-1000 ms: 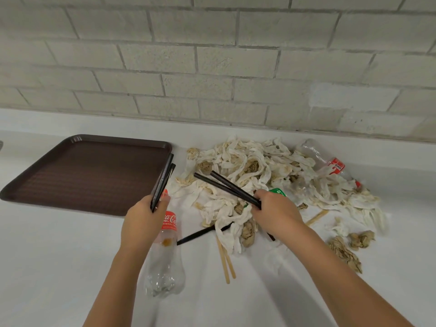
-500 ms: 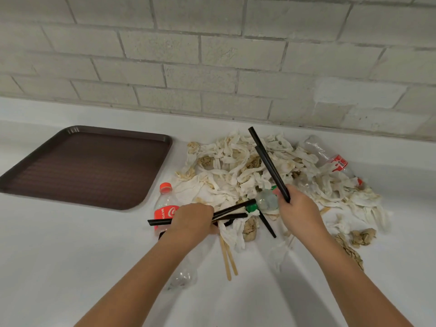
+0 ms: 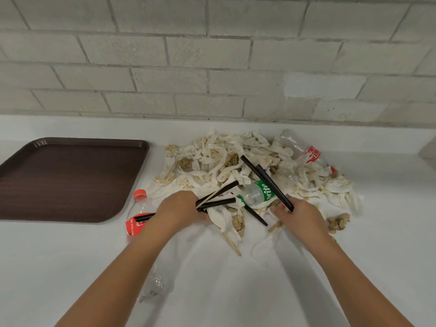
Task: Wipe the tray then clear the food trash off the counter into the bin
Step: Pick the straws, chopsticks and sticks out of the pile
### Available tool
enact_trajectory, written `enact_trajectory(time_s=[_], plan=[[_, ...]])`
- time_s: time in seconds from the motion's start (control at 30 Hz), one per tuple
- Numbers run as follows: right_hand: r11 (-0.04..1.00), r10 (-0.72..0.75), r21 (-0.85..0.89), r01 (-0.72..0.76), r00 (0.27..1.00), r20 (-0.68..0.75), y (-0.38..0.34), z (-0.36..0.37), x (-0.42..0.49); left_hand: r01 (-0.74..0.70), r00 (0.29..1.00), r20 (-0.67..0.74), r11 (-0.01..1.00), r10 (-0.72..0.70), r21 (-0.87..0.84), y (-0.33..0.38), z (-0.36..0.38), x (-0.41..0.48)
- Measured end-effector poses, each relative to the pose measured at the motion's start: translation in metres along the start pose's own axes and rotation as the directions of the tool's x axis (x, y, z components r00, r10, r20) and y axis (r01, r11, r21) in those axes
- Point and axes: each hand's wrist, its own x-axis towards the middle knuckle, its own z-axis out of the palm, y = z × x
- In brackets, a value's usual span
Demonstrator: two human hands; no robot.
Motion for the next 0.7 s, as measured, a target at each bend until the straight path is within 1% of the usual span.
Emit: enact_trajectory(time_s=[0.07,0.13,0.27,0.33,0.43,0.5,0.6,0.63,0.7], plan=[[0.999,-0.051,0.006,0.051,0.998,0.04,-0.009,0.008,0.001,0.001,1.0,-0.009,1.0,-0.001,0.027,0.002,-0.014,0.0],[0.996,-0.078,-0.043,0.082,0.994,0.076,-0.019,0.018,0.002,-0.009,1.0,-0.008,0.997,0.01,0.077,0.003,-0.026,-0.002],[0.981,-0.105,-0.152,0.12,0.989,0.108,-0.028,0.031,0.006,-0.014,1.0,0.019,0.964,0.009,0.266,0.001,-0.046,-0.011],[0.977,-0.105,-0.171,0.126,0.987,0.122,-0.028,0.032,0.008,0.006,0.999,0.041,0.96,-0.018,0.28,-0.001,-0.053,-0.018],[0.984,-0.086,-0.141,0.109,0.983,0.159,-0.028,0.024,0.012,0.078,0.997,-0.008,0.972,-0.078,0.223,-0.004,-0.058,-0.028],[0.992,-0.057,-0.095,0.08,0.973,0.223,-0.026,0.01,0.014,0.126,0.992,-0.04,0.987,-0.123,0.096,-0.004,-0.058,-0.034],[0.985,-0.074,-0.115,0.131,0.912,0.404,-0.026,-0.022,0.013,0.152,0.984,-0.067,0.971,-0.166,-0.183,0.004,-0.043,-0.042],[0.984,-0.086,-0.103,0.149,0.883,0.461,-0.026,-0.034,0.01,0.154,0.98,-0.084,0.961,-0.178,-0.23,0.01,-0.033,-0.044],[0.984,-0.115,-0.057,0.171,0.839,0.531,-0.024,-0.058,0.003,0.181,0.97,-0.114,0.95,-0.215,-0.255,0.023,-0.007,-0.048]])
